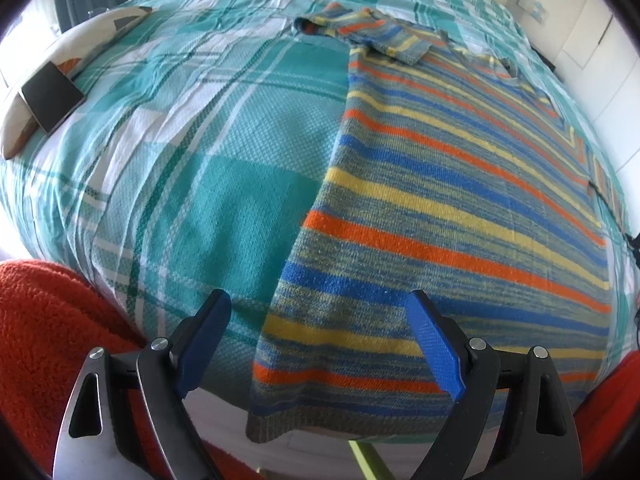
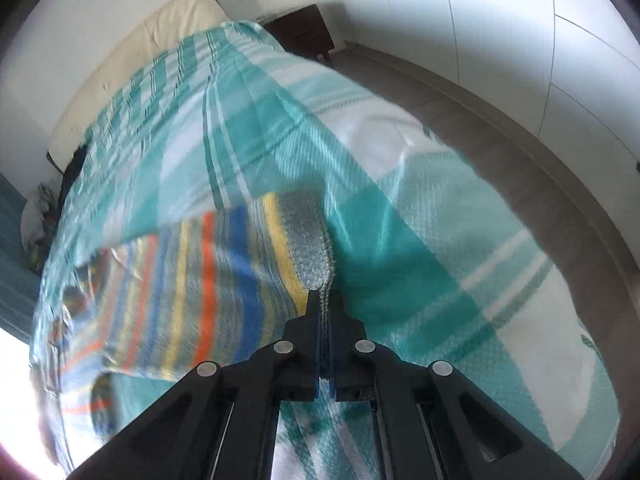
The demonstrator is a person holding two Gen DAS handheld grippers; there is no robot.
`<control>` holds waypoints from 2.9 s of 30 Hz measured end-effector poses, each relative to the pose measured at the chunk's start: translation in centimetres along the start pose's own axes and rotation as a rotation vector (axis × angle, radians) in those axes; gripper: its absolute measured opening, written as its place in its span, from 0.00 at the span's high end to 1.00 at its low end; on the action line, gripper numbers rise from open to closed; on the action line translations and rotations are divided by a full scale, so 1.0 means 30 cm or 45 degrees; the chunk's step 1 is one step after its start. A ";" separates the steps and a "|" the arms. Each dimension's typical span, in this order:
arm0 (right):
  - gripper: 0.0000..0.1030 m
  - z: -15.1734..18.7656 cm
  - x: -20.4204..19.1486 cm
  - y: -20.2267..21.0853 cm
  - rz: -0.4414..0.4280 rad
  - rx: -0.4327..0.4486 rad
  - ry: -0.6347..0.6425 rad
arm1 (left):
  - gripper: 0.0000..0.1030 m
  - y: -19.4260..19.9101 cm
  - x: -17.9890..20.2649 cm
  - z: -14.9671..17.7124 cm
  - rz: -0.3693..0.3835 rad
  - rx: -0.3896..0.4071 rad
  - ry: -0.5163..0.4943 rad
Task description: Fold small clothes
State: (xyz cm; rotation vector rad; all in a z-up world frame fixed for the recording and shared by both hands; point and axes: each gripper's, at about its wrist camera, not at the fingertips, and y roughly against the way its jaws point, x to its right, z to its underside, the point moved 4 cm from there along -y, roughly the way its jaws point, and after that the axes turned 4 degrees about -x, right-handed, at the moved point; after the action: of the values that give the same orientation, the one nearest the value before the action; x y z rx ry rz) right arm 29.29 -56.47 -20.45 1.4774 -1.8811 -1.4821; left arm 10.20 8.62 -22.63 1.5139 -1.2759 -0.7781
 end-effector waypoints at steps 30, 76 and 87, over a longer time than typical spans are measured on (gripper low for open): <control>0.21 0.852 -0.637 0.388 -0.349 0.000 0.632 | 0.12 0.112 0.058 -0.021 0.019 0.177 -0.072; 0.21 0.967 -0.742 0.460 -0.337 0.112 0.972 | 0.12 0.156 0.103 -0.003 -0.023 0.256 -0.125; 0.22 0.982 -0.749 0.452 -0.310 0.101 0.982 | 0.12 0.145 0.080 -0.008 0.016 0.235 -0.089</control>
State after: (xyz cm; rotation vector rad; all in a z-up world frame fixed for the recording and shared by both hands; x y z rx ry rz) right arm 9.34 -23.13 -13.59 1.9886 -1.3258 -0.7293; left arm 9.53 6.47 -18.20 1.6353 -1.4406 -0.7269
